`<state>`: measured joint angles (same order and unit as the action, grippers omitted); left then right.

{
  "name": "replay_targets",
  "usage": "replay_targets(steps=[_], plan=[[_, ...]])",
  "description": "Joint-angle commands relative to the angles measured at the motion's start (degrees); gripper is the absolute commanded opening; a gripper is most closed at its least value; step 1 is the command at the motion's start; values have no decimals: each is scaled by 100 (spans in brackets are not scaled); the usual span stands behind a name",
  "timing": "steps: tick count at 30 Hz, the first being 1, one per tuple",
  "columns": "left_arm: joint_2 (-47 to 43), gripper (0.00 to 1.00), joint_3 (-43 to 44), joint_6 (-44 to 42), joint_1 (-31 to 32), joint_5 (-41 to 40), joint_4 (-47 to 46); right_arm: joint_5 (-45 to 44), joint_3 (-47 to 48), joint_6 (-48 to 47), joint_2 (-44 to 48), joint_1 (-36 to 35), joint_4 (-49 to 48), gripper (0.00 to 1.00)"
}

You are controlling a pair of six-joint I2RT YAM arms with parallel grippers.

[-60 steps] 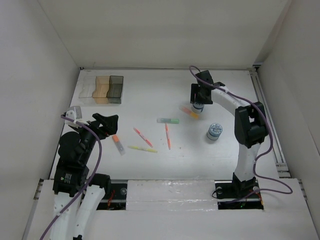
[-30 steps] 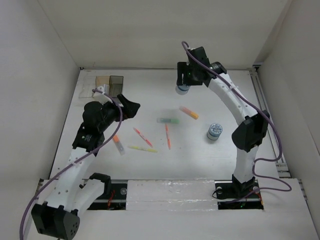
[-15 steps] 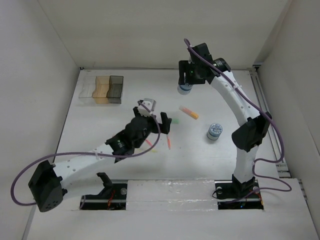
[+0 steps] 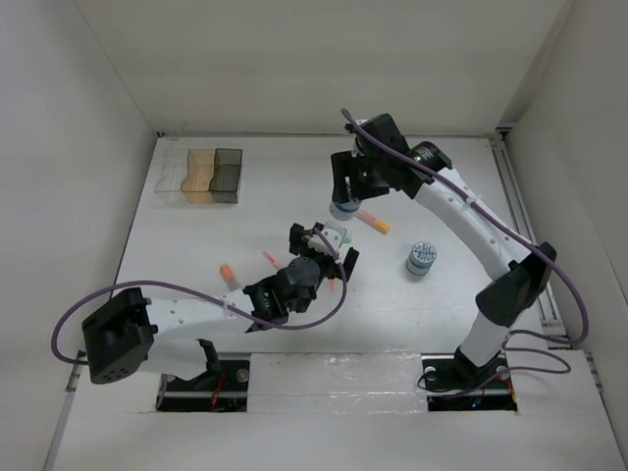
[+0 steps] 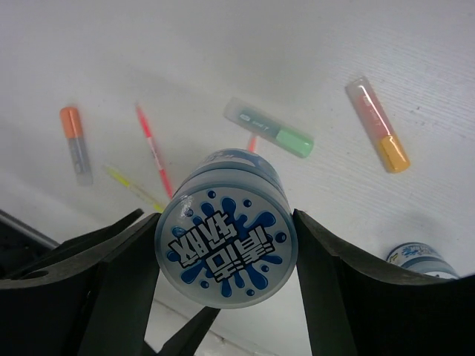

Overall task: Sort the stationery into containers
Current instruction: Place the stationery in the storage box.

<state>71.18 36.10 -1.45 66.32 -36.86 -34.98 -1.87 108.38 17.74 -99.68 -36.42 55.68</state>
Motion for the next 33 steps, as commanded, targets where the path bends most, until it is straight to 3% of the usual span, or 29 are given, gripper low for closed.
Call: replay_targets(steps=[1,8,33], plan=[[-25,100,-129,-443,230,-584,-981,275,-79,90,423,-136,-550,0],[-147,100,-577,-962,486,-1261,-1907,371,-334,90,643,-417,-611,0],[-253,99,-736,-1068,592,-1113,-2109,372,-625,90,651,-1174,-875,0]])
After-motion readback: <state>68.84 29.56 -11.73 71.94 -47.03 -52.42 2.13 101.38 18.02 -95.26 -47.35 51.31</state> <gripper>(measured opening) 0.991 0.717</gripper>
